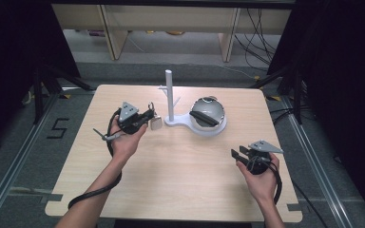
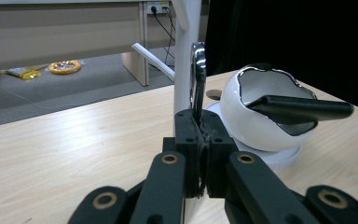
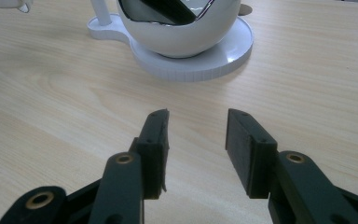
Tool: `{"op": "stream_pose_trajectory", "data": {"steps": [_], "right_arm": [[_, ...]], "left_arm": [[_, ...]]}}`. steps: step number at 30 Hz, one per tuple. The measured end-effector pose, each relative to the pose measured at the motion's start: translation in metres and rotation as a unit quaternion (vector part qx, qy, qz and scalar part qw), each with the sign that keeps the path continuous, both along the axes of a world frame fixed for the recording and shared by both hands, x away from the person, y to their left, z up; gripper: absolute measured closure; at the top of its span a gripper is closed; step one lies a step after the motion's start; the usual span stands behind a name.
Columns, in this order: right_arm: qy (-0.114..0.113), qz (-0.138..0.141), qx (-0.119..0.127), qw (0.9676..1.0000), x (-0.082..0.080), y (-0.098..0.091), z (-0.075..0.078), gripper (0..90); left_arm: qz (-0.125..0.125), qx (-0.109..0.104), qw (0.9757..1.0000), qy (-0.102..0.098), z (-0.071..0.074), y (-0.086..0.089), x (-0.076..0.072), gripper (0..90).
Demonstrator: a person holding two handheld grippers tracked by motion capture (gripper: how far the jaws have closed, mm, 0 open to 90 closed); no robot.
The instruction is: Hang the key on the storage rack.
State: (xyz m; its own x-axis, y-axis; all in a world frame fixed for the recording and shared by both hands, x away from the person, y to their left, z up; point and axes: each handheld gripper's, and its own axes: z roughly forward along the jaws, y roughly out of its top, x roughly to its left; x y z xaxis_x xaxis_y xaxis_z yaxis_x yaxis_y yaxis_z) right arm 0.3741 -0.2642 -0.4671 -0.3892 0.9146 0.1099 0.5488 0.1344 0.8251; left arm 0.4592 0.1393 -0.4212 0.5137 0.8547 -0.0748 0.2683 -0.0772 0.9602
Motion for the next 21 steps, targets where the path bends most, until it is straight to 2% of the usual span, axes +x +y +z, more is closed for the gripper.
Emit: {"op": "stream_pose_trajectory", "data": {"steps": [1, 3, 4, 5, 6, 7, 10, 21], "right_arm": [[-0.009, 0.009, -0.01, 0.9999, 0.002, -0.002, 0.0, 60.1], [-0.019, 0.007, -0.018, 0.9996, 0.002, -0.003, 0.0, 60.1], [-0.02, 0.009, -0.016, 0.9996, 0.001, -0.003, 0.001, 60.1], [-0.009, 0.003, -0.001, 1.0, 0.0, -0.001, 0.001, 60.1], [-0.007, 0.0, -0.007, 1.0, -0.001, -0.002, 0.003, 60.1], [-0.024, 0.007, -0.014, 0.9996, 0.001, -0.004, 0.002, 60.1], [-0.011, 0.003, -0.008, 0.9999, 0.0, -0.005, 0.003, 60.1], [-0.02, 0.006, -0.001, 0.9998, 0.0, -0.005, 0.003, 59.9]], "left_arm": [[0.004, -0.002, 1.0, 0.0, 0.001, -0.001, 0.002, 86.9], [0.008, 0.0, 1.0, -0.002, 0.002, -0.002, 0.005, 86.9], [0.009, 0.0, 1.0, -0.003, 0.003, -0.002, 0.006, 86.9], [0.01, 0.0, 0.9999, -0.004, 0.004, -0.003, 0.008, 86.9], [0.012, 0.001, 0.9999, -0.005, 0.005, -0.004, 0.009, 86.9], [0.013, 0.001, 0.9999, -0.007, 0.006, -0.005, 0.01, 86.9], [0.017, 0.001, 0.9998, -0.009, 0.009, -0.007, 0.014, 86.9], [0.036, 0.005, 0.9993, -0.007, 0.013, -0.012, 0.03, 86.9]]}}
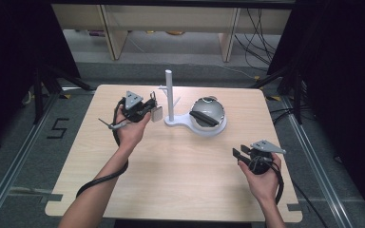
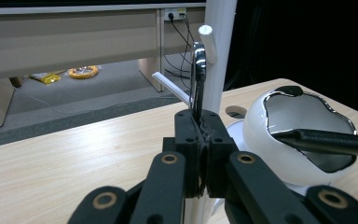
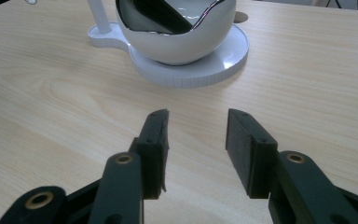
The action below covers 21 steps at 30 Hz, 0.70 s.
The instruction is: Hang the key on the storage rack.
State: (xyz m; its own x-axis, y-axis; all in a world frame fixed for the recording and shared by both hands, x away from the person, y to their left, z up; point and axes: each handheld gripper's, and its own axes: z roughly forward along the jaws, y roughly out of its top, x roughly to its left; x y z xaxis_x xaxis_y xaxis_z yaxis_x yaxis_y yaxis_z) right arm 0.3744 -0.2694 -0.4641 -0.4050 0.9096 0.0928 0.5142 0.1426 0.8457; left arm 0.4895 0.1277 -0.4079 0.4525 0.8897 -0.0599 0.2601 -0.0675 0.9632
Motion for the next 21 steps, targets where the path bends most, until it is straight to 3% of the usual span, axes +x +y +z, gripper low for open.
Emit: {"op": "stream_pose_trajectory", "data": {"steps": [2, 3, 4, 5, 21], "right_arm": [[0.004, -0.001, -0.002, 1.0, -0.001, -0.001, 0.002, 59.8], [0.016, -0.012, 0.009, 0.9998, -0.003, 0.001, 0.003, 59.8], [0.001, 0.0, -0.003, 1.0, -0.001, -0.002, 0.002, 59.8], [-0.006, 0.002, 0.003, 1.0, 0.001, -0.001, 0.001, 59.7], [-0.006, 0.0, 0.003, 1.0, 0.001, -0.003, 0.001, 59.5]], "left_arm": [[0.003, 0.002, 1.0, 0.0, 0.001, -0.001, 0.002, 86.9], [0.004, 0.003, 1.0, 0.001, 0.001, -0.002, 0.003, 86.9], [0.004, 0.005, 1.0, 0.001, 0.002, -0.003, 0.004, 86.9], [0.004, 0.007, 1.0, 0.0, 0.002, -0.003, 0.005, 86.9], [0.019, 0.017, 0.9997, -0.004, 0.008, -0.013, 0.011, 86.8]]}}
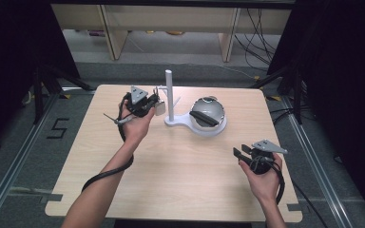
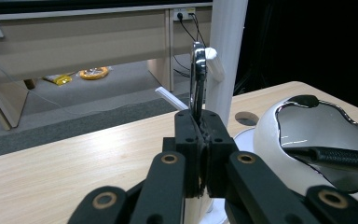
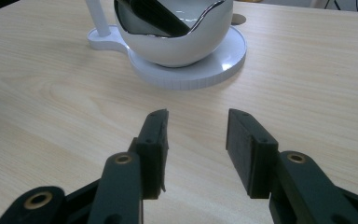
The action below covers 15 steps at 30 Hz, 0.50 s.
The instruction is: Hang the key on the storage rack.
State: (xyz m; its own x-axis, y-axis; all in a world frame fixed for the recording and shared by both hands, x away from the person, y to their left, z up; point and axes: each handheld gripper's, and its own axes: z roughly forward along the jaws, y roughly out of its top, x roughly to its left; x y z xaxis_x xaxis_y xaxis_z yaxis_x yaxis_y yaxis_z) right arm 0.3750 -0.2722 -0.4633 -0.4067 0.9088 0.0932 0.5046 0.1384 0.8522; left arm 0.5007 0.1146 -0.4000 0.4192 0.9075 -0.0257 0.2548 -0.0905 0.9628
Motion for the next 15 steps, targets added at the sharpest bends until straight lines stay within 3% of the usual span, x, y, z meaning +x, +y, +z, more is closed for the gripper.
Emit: {"op": "stream_pose_trajectory", "data": {"steps": [4, 5, 7, 8, 9, 14, 15], "right_arm": [[0.005, 0.002, 0.006, 1.0, -0.0003, 0.0009, -0.0002, 59.5], [0.014, -0.011, 0.009, 0.9998, -0.0025, 0.0028, 0.0007, 59.5], [0.011, -0.008, 0.007, 0.9999, -0.002, 0.0021, 0.0003, 59.5], [0.001, -0.003, -0.007, 1.0, -0.0008, -0.0002, 0.0003, 59.4], [0.012, -0.01, 0.005, 0.9999, -0.002, 0.0016, 0.0001, 59.4], [0.013, -0.011, 0.007, 0.9998, -0.002, 0.0014, -0.0003, 59.4], [0.004, -0.003, -0.002, 1.0, -0.0001, -0.0007, -0.0009, 59.4]], "left_arm": [[0.003, 0.005, 1.0, -0.003, 0.0013, -0.0021, 0.001, 86.8], [0.005, 0.007, 1.0, -0.003, 0.0016, -0.0027, 0.0011, 86.8], [0.007, 0.008, 0.9999, -0.006, 0.0015, -0.0049, 0.0011, 86.8], [0.008, 0.012, 0.9999, -0.007, 0.0014, -0.0055, 0.0011, 86.8], [0.008, 0.012, 0.9999, -0.007, 0.0011, -0.0062, 0.0011, 86.8], [0.017, 0.019, 0.9996, -0.008, -0.0004, -0.0092, 0.0003, 86.7], [0.019, 0.03, 0.9993, -0.014, -0.0001, -0.0095, 0.0003, 86.7]]}}
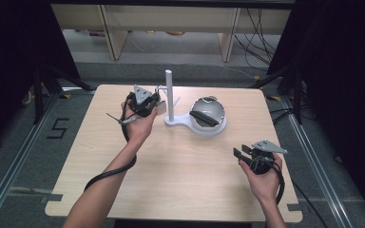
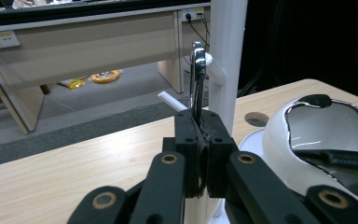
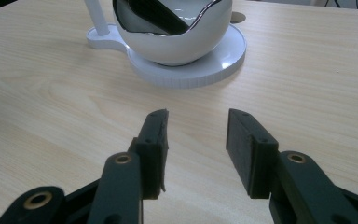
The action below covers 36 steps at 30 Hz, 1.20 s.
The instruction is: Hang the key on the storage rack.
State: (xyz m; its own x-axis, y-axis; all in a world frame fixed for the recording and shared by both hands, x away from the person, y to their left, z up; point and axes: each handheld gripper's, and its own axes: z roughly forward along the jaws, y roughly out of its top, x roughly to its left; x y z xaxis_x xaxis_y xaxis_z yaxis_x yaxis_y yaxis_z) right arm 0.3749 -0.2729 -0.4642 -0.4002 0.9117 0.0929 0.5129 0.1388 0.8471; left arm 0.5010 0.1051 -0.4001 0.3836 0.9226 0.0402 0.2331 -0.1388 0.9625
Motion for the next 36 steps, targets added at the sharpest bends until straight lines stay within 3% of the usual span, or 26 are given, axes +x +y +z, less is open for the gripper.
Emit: {"op": "stream_pose_trajectory", "data": {"steps": [6, 13, 14, 19, 29, 34, 36], "right_arm": [[0.006, 0.0, 0.004, 1.0, 0.0, 0.0, -0.001, 59.4], [0.006, -0.003, 0.001, 1.0, 0.0, 0.0, -0.001, 59.3], [0.016, -0.012, 0.01, 0.9998, -0.002, 0.002, -0.001, 59.2], [0.014, -0.007, 0.014, 0.9998, -0.001, 0.002, -0.002, 59.2], [0.021, -0.01, 0.011, 0.9997, -0.001, 0.002, -0.001, 59.2], [0.024, -0.01, 0.012, 0.9996, -0.002, 0.002, -0.001, 58.9], [0.006, 0.0, 0.004, 1.0, 0.001, -0.001, -0.002, 58.9]], "left_arm": [[0.011, 0.022, 0.9997, -0.008, 0.001, -0.006, -0.002, 86.7], [0.014, 0.026, 0.9996, -0.001, 0.0, -0.011, -0.003, 86.5], [0.015, 0.026, 0.9996, -0.001, 0.0, -0.011, -0.003, 86.5], [0.013, 0.029, 0.9995, -0.002, 0.0, -0.012, -0.004, 86.4], [0.004, 0.042, 0.9991, -0.002, 0.001, -0.016, -0.006, 85.2], [-0.009, 0.036, 0.9993, 0.008, -0.003, -0.018, -0.005, 81.9], [-0.014, 0.033, 0.9993, 0.004, -0.003, -0.018, -0.005, 79.2]]}}
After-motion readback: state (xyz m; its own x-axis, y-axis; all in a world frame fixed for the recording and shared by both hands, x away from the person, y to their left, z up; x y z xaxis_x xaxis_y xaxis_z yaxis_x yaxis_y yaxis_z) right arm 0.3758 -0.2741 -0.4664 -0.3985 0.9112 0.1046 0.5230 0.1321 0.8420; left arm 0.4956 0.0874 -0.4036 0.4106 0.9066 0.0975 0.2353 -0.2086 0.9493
